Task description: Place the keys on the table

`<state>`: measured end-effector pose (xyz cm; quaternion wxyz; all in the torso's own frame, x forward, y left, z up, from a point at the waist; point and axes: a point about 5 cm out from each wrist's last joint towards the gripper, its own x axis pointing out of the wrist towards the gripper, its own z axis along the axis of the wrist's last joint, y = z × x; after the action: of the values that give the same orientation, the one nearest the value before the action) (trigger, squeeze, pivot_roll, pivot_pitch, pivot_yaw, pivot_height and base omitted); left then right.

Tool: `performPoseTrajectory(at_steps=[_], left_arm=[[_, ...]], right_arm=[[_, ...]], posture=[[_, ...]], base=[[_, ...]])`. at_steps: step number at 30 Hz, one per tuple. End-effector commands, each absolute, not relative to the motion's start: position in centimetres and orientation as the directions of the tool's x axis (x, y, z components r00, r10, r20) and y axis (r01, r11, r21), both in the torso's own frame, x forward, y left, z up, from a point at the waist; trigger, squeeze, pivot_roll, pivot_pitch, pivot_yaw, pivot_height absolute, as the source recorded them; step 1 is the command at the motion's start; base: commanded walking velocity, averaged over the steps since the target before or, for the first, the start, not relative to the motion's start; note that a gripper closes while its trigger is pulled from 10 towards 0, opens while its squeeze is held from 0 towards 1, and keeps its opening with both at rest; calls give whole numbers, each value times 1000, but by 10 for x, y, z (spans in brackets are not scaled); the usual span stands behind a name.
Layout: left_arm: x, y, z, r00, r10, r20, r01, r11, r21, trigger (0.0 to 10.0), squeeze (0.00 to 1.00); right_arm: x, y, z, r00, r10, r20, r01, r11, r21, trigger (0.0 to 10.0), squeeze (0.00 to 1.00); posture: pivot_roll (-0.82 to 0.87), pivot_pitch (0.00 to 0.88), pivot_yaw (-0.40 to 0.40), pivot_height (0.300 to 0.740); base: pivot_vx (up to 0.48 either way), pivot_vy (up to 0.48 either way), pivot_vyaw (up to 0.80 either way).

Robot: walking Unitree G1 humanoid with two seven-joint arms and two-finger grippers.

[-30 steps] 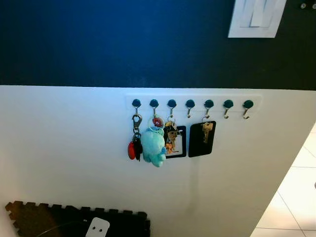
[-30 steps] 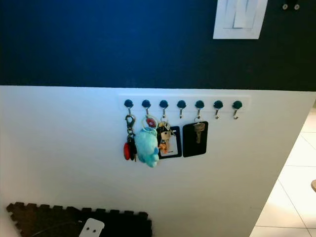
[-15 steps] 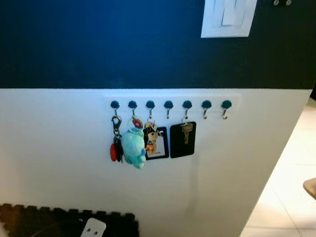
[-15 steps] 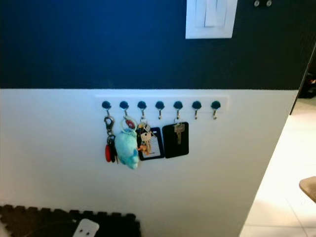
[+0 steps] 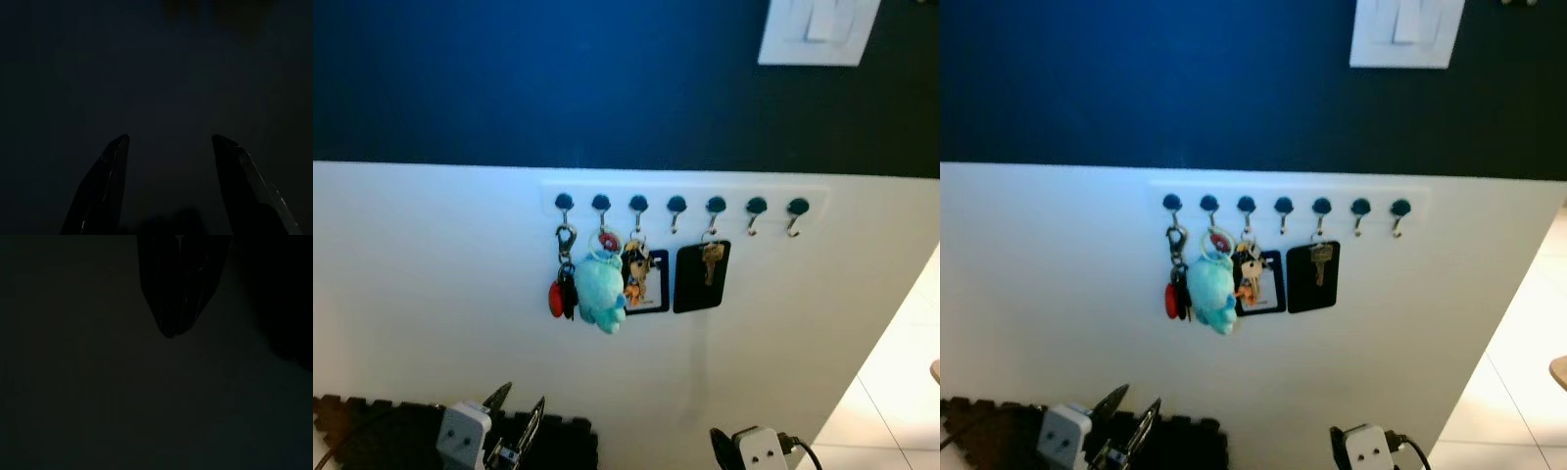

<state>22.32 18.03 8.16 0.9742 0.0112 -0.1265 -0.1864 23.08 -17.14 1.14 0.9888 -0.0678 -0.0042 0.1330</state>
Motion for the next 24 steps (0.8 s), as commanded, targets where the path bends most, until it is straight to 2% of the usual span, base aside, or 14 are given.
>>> performPoseTrajectory(at_steps=[1, 10, 11, 13, 15, 16, 20, 21, 22, 23, 24], left_arm=[[228, 170, 98, 872, -378, 310, 377, 924, 66, 10000, 0], [242, 153, 129, 818, -407, 406, 394, 911, 120, 10000, 0], [244, 143, 138, 789, -445, 425, 433, 892, 129, 10000, 133], [243, 130, 146, 744, -507, 435, 499, 855, 143, 10000, 698], [242, 128, 147, 736, -519, 435, 512, 847, 145, 10000, 698], [240, 125, 148, 727, -534, 432, 532, 835, 139, 10000, 1000], [238, 120, 152, 719, -543, 434, 540, 829, 145, 10000, 1000], [237, 119, 153, 713, -548, 437, 546, 825, 144, 10000, 749], [236, 114, 155, 698, -570, 434, 568, 810, 149, 10000, 94], [236, 114, 155, 698, -570, 434, 568, 810, 149, 10000, 94], [236, 111, 156, 693, -577, 432, 573, 805, 155, 10000, 0]], right_arm=[[233, -166, 22, 951, 304, 61, -292, 945, -148, 10000, 0], [236, -157, 32, 929, 352, 115, -334, 931, -148, 10000, 0], [238, -154, 34, 924, 361, 125, -342, 928, -146, 10000, 0], [240, -151, 37, 919, 369, 138, -350, 926, -143, 10000, 0], [241, -150, 38, 918, 370, 141, -351, 925, -143, 10000, 0], [241, -150, 39, 917, 373, 144, -354, 925, -142, 10000, 0], [240, -149, 39, 914, 379, 144, -360, 922, -142, 10000, 0], [240, -149, 39, 914, 380, 143, -361, 921, -142, 10000, 0], [240, -148, 40, 913, 383, 141, -364, 921, -143, 10000, 0], [240, -148, 40, 913, 383, 141, -364, 921, -143, 10000, 0], [240, -148, 39, 913, 383, 140, -364, 920, -143, 10000, 0]], posture=[[63, 57, 6, 740], [60, 57, 3, 740], [58, 54, 7, 740], [57, 53, 8, 740], [57, 53, 8, 740], [59, 54, 7, 740], [62, 54, 6, 740], [63, 54, 6, 740], [63, 53, 6, 740], [63, 53, 6, 740], [63, 53, 6, 740]], base=[[0, 0, 0], [0, 0, 0], [0, 0, 0], [0, 0, 0], [0, 0, 0], [0, 0, 0], [0, 0, 0], [0, 0, 0], [0, 0, 0], [0, 0, 0], [0, 0, 0]])
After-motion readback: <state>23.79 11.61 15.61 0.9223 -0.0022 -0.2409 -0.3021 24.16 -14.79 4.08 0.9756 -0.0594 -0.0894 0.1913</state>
